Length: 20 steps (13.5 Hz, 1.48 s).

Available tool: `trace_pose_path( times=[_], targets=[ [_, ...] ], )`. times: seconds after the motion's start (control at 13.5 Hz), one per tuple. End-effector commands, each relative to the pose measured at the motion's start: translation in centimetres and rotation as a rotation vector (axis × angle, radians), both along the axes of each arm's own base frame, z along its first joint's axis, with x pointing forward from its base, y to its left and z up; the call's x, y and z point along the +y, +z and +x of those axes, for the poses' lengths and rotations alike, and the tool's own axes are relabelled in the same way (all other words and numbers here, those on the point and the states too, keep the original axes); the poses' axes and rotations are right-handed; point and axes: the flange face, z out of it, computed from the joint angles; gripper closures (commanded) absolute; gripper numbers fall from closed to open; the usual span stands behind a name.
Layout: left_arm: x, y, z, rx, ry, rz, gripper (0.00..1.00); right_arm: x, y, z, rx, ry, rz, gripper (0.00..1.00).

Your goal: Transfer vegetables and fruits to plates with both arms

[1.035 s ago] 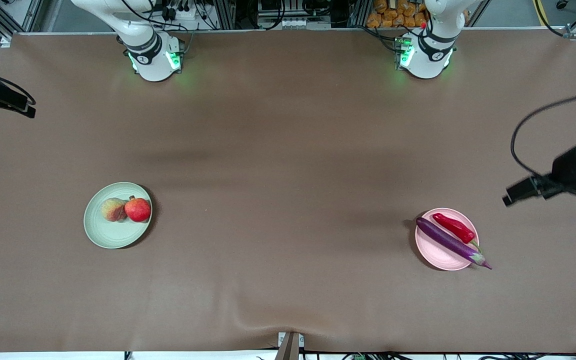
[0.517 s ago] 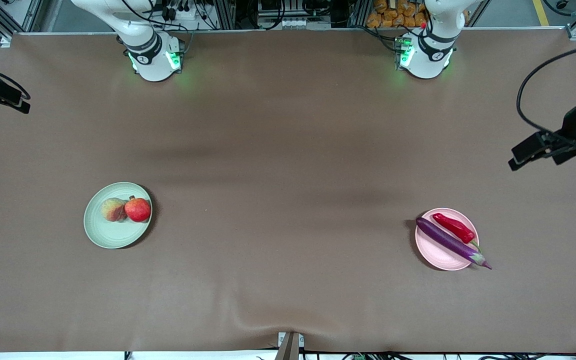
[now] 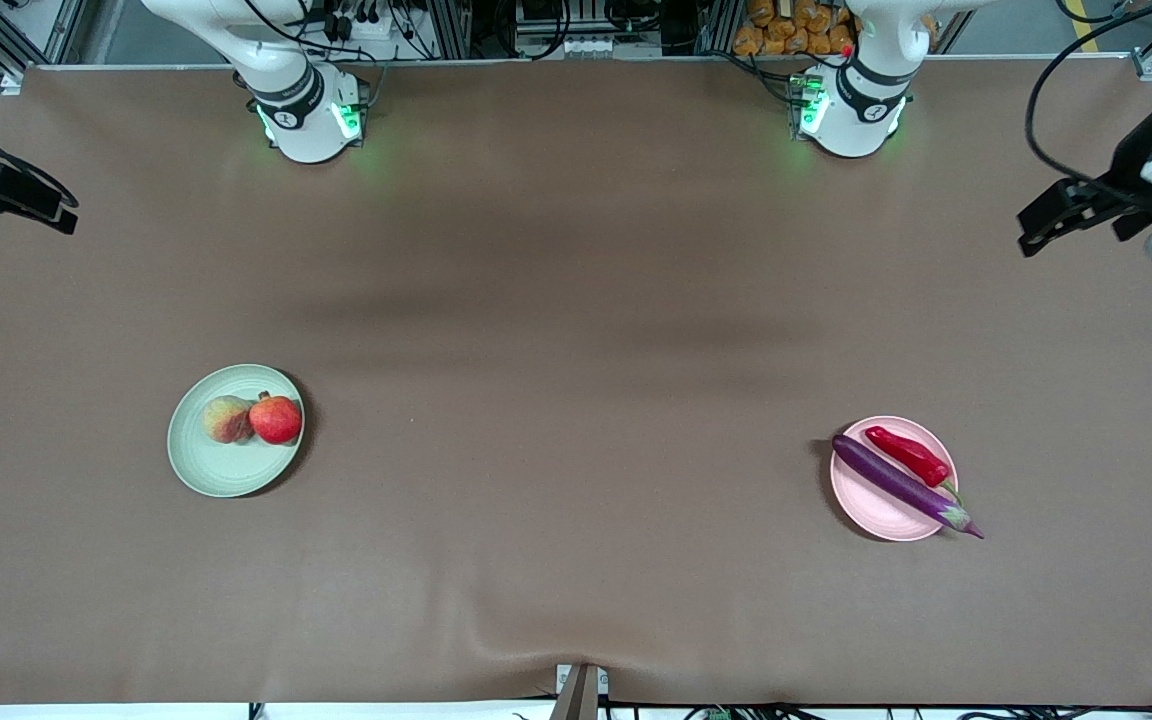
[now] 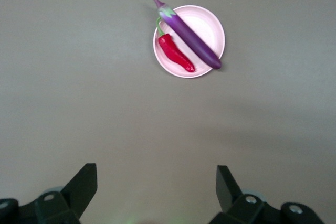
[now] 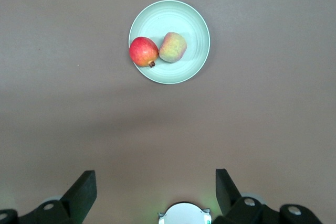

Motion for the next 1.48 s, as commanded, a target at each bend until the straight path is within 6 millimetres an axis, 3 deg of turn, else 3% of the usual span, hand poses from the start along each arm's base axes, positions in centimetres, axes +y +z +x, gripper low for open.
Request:
trace_pose_path(
  times=[0.0, 0.07, 0.15, 0.3, 1.4],
  targets=[
    [1.4, -0.3, -0.5, 0.008, -0.023, -0.003, 0.0, -0.1, -0.1, -0.6, -0.011, 0.013, -0.017, 0.0],
    [1.3, 0.0, -0.5, 0.002, -0.017, -0.003, 0.0, -0.3, -0.1, -0.6, -0.018, 0.05, -0.016, 0.0],
    [1.5, 1.8, -0.5, -0.032, -0.012, 0.003, 0.0, -0.5, -0.1, -0.7, -0.017, 0.063, -0.015, 0.0],
    [0.2, 3.5, -1.0, -0.036, -0.02, 0.011, 0.0, -0.6, 0.2, -1.1, -0.017, 0.064, -0.025, 0.0],
    [0.3, 4.0, -2.4, 0.041, -0.014, -0.054, 0.0, -0.5, 0.3, -0.7, -0.02, 0.074, -0.062, 0.0]
  ],
)
